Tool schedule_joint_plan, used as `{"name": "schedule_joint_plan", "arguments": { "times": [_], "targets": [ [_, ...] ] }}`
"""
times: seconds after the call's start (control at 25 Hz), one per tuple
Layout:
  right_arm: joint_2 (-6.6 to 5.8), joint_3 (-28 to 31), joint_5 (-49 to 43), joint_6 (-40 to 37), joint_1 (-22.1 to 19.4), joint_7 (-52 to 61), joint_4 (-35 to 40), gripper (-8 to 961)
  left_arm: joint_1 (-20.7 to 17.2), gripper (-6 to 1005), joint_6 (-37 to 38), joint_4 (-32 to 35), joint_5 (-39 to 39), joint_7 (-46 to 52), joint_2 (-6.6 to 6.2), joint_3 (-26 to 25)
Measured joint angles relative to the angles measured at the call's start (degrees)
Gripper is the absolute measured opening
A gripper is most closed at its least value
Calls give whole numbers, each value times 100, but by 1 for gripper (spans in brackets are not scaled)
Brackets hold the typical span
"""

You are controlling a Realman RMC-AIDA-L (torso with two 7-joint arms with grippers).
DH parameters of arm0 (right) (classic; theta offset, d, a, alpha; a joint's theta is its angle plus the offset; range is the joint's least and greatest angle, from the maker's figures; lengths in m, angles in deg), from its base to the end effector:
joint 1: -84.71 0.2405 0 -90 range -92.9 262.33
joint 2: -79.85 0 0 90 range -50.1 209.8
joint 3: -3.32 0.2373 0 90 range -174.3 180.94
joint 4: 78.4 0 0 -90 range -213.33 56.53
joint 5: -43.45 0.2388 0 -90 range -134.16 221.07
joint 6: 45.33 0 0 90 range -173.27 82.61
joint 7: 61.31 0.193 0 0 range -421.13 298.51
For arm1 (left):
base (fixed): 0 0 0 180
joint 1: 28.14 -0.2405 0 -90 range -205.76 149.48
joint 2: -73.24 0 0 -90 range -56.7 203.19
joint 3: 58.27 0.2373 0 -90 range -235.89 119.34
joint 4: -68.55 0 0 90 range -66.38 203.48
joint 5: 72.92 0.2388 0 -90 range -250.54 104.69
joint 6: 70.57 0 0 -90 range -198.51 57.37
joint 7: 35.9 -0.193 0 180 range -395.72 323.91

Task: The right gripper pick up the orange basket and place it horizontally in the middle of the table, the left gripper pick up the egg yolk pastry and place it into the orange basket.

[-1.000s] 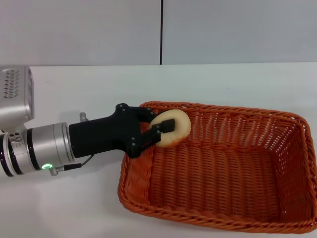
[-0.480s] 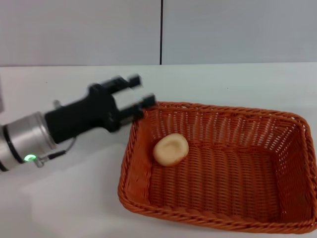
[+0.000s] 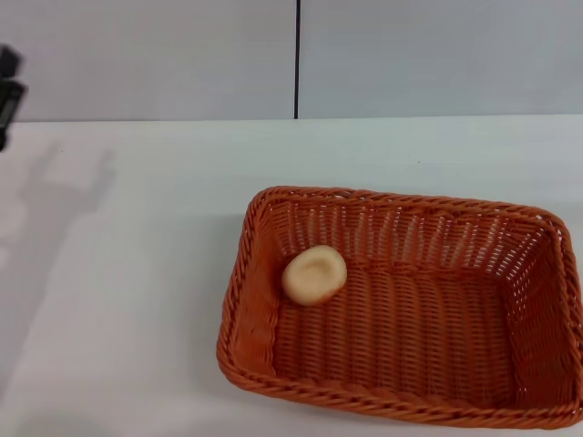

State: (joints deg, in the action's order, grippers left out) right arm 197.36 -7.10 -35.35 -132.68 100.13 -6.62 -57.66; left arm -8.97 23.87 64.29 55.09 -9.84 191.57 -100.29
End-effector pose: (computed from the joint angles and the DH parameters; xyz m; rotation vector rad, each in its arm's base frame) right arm 0.3728 0.3188 0.1067 -1.5178 0.6378 1.0657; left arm -0.3096 0.3224 0.0273 -1.4844 -0.4522 -1.1374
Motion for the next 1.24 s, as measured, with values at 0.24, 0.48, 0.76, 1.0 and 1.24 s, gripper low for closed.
{"name": "schedule_joint_plan", "arguments": {
  "times": [0.24, 0.48, 0.76, 1.0, 1.24],
  "targets": [
    [0, 138, 27, 29, -20, -2, 0, 501, -338, 829, -105, -388, 0, -481, 24, -641],
    [4, 192, 31, 32, 9, -52, 0, 501, -354, 829, -228, -391, 6, -484, 23, -640],
    [59, 296, 32, 88, 36, -187, -10, 501, -325, 829, -356, -392, 31, -487, 23, -625],
    [65, 352, 37, 105, 51, -218, -17, 501, -309, 829, -359, -392, 48, -488, 23, -628],
    [80, 454, 41, 107, 49, -231, -63, 501, -309, 829, -360, -392, 50, -489, 23, -628]
  ]
}}
